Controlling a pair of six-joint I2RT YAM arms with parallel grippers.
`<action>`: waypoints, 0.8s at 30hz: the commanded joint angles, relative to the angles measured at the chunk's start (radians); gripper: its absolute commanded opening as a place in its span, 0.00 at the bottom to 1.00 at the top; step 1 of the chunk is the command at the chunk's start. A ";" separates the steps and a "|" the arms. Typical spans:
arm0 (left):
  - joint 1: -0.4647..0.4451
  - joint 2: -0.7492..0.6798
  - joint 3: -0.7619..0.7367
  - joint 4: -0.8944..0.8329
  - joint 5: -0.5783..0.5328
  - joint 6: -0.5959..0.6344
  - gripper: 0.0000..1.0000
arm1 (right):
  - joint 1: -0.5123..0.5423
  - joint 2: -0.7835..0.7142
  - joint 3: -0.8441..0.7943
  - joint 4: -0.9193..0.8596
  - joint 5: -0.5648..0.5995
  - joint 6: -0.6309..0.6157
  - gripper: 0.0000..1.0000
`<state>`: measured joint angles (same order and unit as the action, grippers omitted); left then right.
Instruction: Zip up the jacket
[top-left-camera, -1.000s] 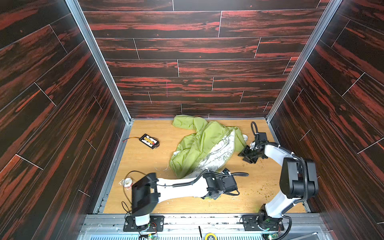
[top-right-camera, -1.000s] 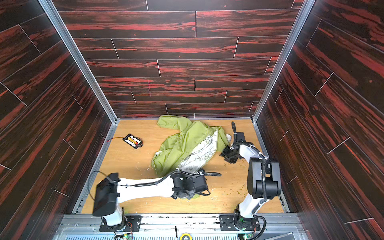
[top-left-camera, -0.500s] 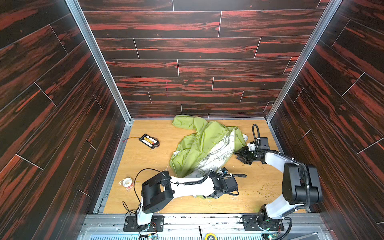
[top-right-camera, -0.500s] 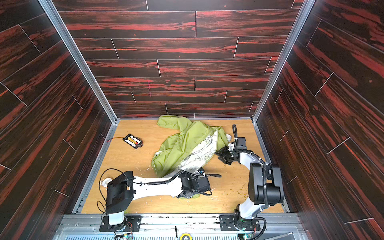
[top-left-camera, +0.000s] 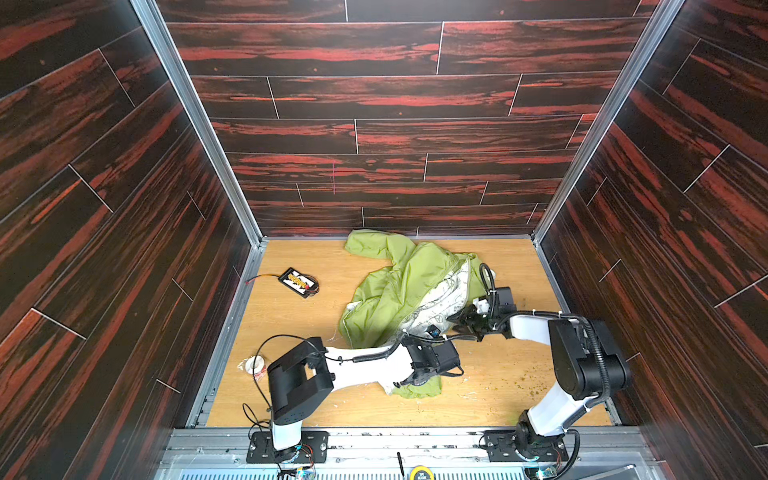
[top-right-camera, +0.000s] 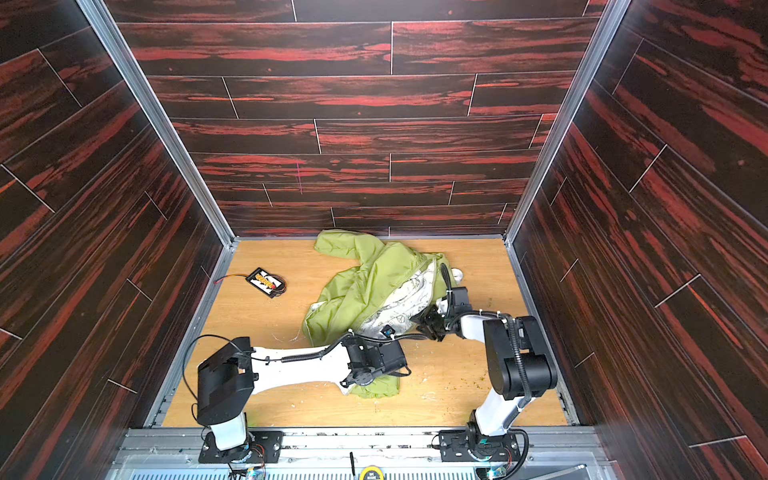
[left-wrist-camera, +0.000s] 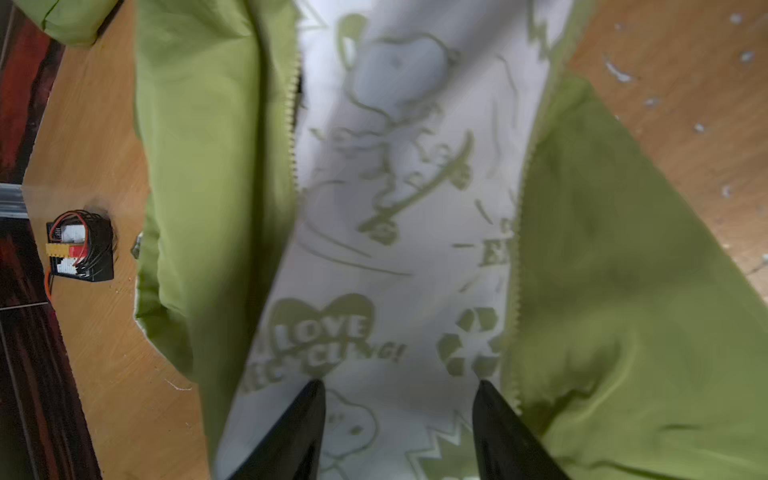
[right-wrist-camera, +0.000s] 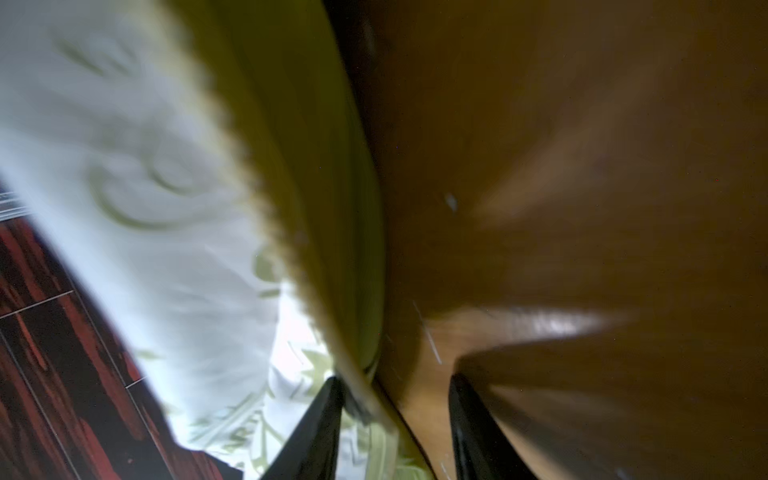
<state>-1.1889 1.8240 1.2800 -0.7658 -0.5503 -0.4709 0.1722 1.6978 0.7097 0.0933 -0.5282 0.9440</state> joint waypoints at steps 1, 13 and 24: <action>0.012 -0.067 -0.028 0.022 0.012 0.000 0.60 | 0.053 -0.027 -0.037 0.096 0.007 0.084 0.46; 0.041 -0.130 -0.106 0.098 0.073 0.031 0.61 | 0.177 -0.113 0.016 0.049 0.054 0.161 0.20; 0.039 -0.163 -0.104 0.143 0.120 0.059 0.61 | 0.210 -0.155 0.163 -0.154 0.075 0.149 0.01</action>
<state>-1.1511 1.7191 1.1774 -0.6411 -0.4469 -0.4225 0.3698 1.5669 0.8425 0.0200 -0.4686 1.0874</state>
